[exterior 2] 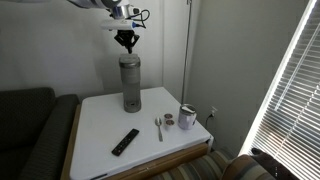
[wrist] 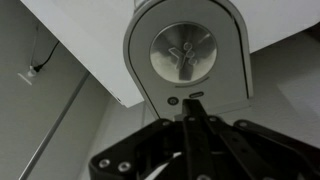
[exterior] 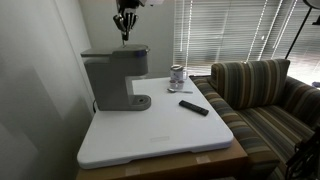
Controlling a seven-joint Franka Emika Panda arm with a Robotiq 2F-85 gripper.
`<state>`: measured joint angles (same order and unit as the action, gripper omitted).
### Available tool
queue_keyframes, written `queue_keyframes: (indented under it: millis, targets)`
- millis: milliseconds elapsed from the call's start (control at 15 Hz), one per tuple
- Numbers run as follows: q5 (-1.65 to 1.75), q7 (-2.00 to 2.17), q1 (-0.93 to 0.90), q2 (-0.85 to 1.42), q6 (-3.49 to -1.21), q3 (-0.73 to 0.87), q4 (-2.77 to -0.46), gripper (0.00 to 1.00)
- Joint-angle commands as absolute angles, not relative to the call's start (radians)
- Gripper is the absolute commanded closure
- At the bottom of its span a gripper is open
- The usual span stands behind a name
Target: Press the button atop the coffee maker
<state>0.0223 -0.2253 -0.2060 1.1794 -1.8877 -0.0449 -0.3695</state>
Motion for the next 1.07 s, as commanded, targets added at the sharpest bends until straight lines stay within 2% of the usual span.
queue_keyframes:
  millis: [0,733,800,867,1000]
  targets:
    - [0.041,-0.194,-0.217,1.136,-1.875,-0.030,-0.380,1.00]
    - [0.059,-0.172,-0.242,1.047,-1.858,-0.027,-0.387,1.00]
    - [0.057,-0.163,-0.242,1.047,-1.864,-0.027,-0.386,0.74]
    - [0.054,-0.164,-0.241,1.047,-1.866,-0.030,-0.386,0.73]
    - [0.051,-0.156,-0.240,1.048,-1.874,-0.032,-0.385,0.61]
